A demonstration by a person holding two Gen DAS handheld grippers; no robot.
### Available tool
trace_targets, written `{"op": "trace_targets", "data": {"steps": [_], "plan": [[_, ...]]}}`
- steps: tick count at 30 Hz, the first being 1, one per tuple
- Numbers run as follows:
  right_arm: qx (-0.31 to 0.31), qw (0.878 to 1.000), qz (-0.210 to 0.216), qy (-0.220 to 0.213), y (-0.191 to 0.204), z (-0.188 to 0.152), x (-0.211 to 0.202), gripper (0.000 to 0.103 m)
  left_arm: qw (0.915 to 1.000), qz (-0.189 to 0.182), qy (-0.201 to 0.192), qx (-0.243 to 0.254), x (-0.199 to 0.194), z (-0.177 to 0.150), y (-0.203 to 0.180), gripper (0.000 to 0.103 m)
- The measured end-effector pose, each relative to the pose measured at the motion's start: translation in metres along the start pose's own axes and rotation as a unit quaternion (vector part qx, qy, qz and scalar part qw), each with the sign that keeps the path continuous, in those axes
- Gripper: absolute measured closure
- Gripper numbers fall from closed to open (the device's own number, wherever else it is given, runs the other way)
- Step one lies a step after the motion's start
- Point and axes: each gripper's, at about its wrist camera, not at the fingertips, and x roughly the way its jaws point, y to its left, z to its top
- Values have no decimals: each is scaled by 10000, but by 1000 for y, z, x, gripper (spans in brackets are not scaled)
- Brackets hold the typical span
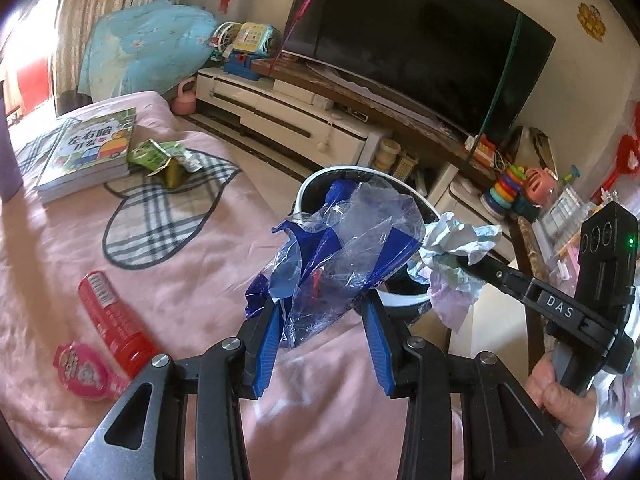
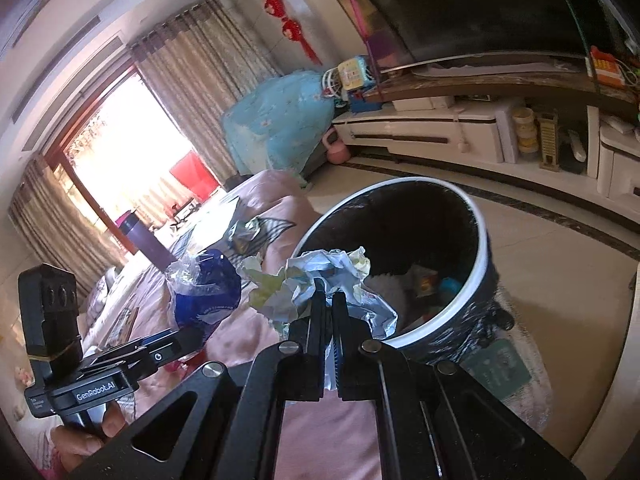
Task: Collect trash
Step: 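Carry the blue bag and foil wrapper over the bin and open both grippers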
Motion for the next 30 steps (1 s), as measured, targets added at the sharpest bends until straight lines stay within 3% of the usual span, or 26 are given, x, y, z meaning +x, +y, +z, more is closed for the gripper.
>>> {"op": "trace_targets", "data": {"steps": [30], "plan": [[155,9988,-440,128,-34,30,26,99,9992,221,291,172,84,49,-36,61]]}}
